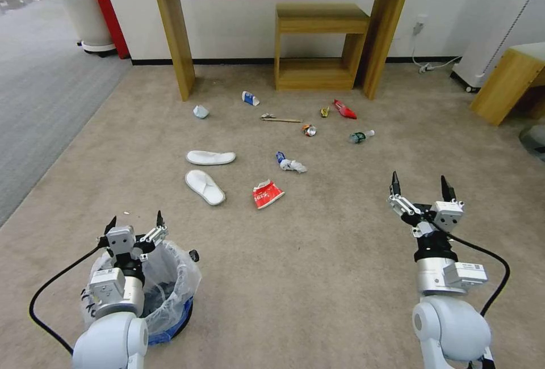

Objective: Pick up the trash bin and place the garbage on the floor into it.

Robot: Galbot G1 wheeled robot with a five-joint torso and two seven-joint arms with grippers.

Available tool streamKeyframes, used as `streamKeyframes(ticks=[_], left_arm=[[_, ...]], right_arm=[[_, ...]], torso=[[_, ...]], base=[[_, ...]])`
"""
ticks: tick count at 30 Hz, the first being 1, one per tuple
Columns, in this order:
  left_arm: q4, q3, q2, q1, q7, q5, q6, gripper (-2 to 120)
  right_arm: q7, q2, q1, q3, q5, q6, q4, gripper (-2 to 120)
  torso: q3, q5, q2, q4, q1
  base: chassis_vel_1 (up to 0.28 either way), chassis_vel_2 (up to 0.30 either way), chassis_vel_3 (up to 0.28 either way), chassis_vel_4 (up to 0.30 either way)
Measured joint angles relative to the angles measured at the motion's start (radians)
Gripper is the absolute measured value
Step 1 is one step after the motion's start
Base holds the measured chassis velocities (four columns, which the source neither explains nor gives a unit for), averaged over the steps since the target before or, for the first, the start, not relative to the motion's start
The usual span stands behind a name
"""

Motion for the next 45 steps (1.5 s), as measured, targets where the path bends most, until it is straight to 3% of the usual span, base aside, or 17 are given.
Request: streamKeyframes(ticks=[45], left_arm=[[0.03,-0.003,0.0,-0.004,-0.01,-0.002,0.013,100]], right_arm=[[-0.016,0.014,0.012,-0.018,-0.028,0.024,-0.056,100]], torso=[[0.0,0.0,0.0,0.0001,0.0]], base=[[0.033,0.036,-0.035,-0.036]])
